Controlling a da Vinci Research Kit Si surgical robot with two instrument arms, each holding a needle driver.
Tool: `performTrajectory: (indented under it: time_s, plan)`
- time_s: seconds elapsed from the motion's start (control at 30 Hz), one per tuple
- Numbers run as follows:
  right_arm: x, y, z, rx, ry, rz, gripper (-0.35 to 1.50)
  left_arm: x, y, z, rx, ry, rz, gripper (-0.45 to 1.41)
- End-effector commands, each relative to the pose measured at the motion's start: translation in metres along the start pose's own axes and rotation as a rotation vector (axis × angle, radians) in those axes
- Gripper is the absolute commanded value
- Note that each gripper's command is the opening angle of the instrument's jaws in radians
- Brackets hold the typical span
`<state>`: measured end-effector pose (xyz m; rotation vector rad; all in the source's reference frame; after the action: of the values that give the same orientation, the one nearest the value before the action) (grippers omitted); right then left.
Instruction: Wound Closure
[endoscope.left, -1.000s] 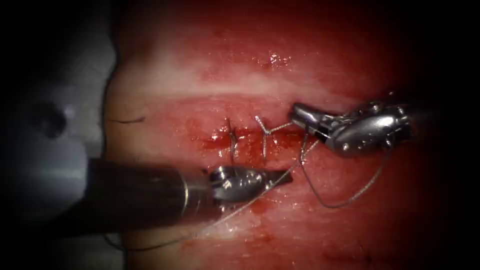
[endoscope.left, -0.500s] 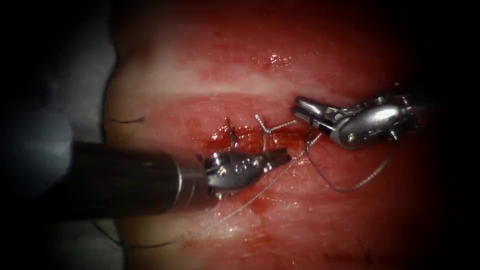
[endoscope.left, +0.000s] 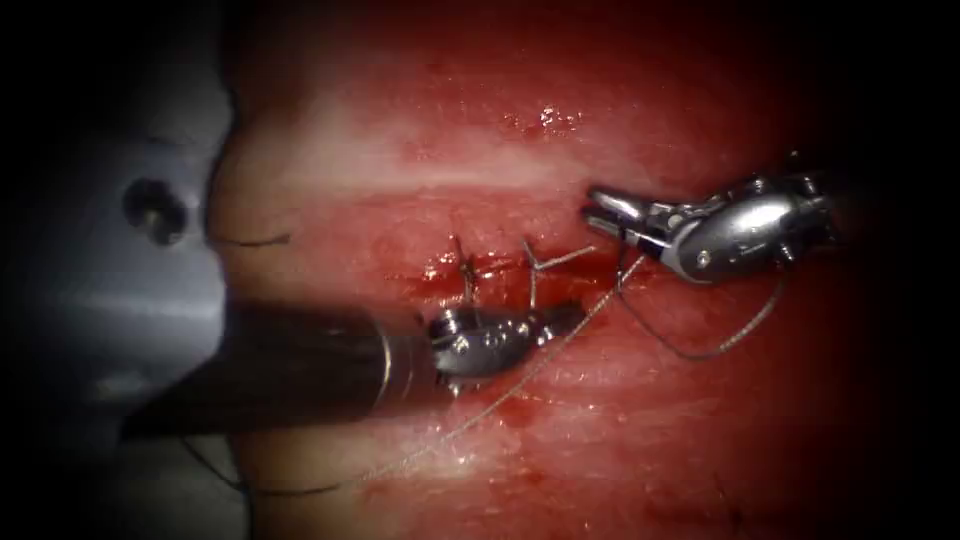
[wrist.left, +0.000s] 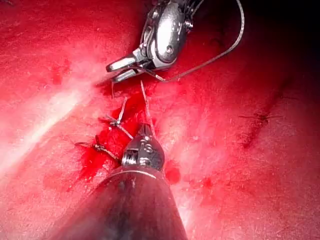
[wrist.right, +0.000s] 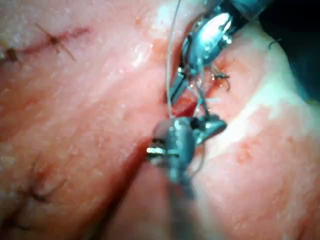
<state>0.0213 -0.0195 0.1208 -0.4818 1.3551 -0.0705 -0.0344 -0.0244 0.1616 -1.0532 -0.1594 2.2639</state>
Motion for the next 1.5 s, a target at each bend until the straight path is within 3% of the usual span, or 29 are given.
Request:
performTrajectory:
  time_s: [0.03, 0.27, 0.57, 1.3, 1.5]
  plan:
    - [-0.0002, -0.0004, 0.0005, 0.019, 0.007, 0.017, -0.35, -0.0011, 0.0011, 0.0008, -0.011, -0.013, -0.006, 0.02]
    - [-0.0008, 0.0009, 0.0011, 0.109, 0.035, 0.103, -0.35, -0.0018, 0.0014, 0.0012, -0.025, -0.030, -0.002, 0.02]
    - [-0.0011, 0.0015, 0.0023, 0.128, 0.031, 0.276, -0.35, -0.0023, 0.0012, 0.0014, -0.025, -0.033, -0.002, 0.02]
    - [-0.0030, 0.0053, 0.0036, 0.119, -0.119, 0.771, -0.35, -0.0024, 0.0012, 0.0013, -0.027, -0.036, -0.001, 0.02]
    - [-0.0031, 0.0050, 0.0048, 0.173, -0.146, 0.857, -0.35, -0.0024, 0.0011, 0.0012, -0.027, -0.036, -0.001, 0.02]
